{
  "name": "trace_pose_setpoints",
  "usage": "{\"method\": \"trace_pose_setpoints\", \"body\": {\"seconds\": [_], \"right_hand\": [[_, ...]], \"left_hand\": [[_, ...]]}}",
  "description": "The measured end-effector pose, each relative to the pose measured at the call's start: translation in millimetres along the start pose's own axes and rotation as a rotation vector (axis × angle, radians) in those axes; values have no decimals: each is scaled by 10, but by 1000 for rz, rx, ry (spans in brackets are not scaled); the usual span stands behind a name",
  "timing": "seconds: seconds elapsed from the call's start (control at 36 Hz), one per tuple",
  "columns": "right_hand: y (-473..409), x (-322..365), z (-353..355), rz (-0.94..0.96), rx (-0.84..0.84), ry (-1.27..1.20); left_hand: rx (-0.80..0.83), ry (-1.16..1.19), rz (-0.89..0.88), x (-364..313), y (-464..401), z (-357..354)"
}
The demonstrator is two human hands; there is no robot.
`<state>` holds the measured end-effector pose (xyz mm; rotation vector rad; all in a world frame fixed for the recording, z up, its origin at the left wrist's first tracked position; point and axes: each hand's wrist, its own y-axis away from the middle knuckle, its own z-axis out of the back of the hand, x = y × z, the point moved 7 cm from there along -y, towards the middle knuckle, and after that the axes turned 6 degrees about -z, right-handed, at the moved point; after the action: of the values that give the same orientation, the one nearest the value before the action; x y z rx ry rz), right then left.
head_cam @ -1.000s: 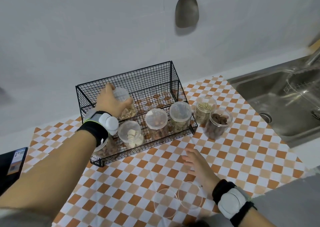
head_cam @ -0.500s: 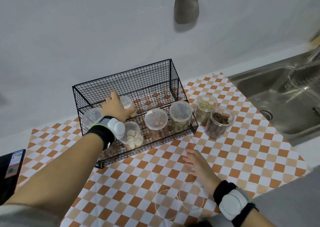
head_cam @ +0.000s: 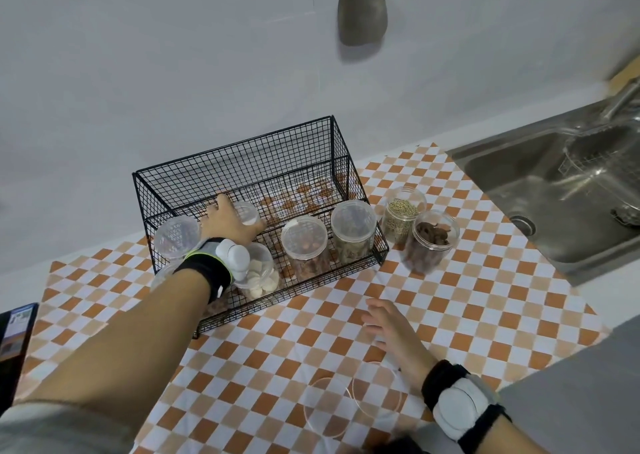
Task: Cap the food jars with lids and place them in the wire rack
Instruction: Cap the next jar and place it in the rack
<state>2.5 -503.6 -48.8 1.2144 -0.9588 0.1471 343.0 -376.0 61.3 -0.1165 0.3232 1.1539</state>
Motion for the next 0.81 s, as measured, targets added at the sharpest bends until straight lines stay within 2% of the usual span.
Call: {"method": "trace_pose_setpoints", "body": {"seconds": [0.28, 0.42, 0.58, 0.81], "right_hand": [[34, -23, 3, 7, 14, -28], [36, -37, 18, 10, 18, -38], [78, -20, 47, 4, -12, -27], [131, -21, 123, 46, -20, -58]], "left_hand": [[15, 45, 10, -10, 68, 65], [-59, 9, -11, -35, 137, 179], [-174, 13, -114, -189, 304, 339], [-273, 164, -320, -508, 713, 423]]}}
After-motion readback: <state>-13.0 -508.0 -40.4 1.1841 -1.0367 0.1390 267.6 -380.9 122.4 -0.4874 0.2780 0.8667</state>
